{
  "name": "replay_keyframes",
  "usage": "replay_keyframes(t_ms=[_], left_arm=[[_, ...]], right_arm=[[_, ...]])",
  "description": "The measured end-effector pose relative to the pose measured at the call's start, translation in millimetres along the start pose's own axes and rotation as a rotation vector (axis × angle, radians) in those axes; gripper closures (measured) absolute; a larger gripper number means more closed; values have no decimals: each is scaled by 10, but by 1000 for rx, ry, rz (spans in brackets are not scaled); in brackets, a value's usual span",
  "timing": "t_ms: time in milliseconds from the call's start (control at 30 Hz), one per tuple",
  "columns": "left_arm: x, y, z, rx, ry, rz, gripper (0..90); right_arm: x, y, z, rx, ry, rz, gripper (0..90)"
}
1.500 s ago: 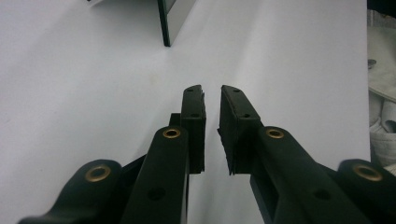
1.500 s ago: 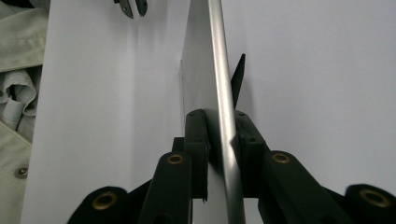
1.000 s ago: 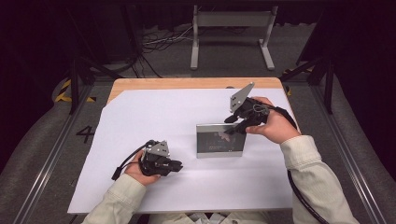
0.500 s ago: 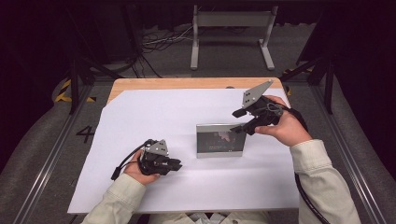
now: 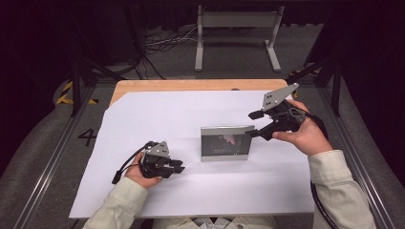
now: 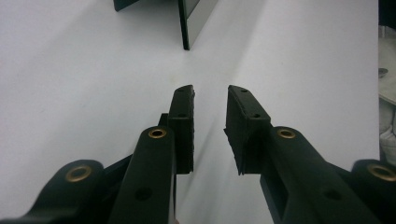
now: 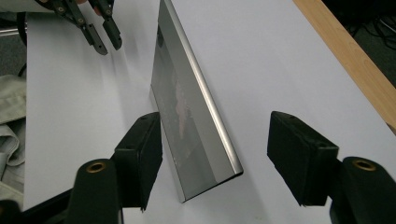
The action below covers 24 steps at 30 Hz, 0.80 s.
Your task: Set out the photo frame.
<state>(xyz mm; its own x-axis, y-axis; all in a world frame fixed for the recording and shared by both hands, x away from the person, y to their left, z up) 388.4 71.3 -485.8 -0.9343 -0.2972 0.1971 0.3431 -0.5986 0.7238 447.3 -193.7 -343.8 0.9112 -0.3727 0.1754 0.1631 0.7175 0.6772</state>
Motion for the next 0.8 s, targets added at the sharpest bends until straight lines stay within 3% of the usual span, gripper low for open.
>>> replay_keyframes(t_ms=[533,800], left_arm=[[-98,-4,85,30,55,34,660],[-173,7,152,65,100,64,644]], right_arm=[[82,-390,235,46,-69,-137,324],[84,-567,281,54,-81,-188,315]])
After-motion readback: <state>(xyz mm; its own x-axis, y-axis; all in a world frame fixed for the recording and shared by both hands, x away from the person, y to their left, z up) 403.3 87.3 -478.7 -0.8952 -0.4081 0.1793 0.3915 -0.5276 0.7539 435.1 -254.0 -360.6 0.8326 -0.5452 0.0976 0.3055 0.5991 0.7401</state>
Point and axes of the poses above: each handheld gripper's, and its own axes: z roughly backward along the jaws, y roughly out of its top, x roughly to its right, the point moved 9 cm from there along -z, roughly forward along the jaws, and after that the axes turned 5 degrees about -y, right-handed, at the moved point
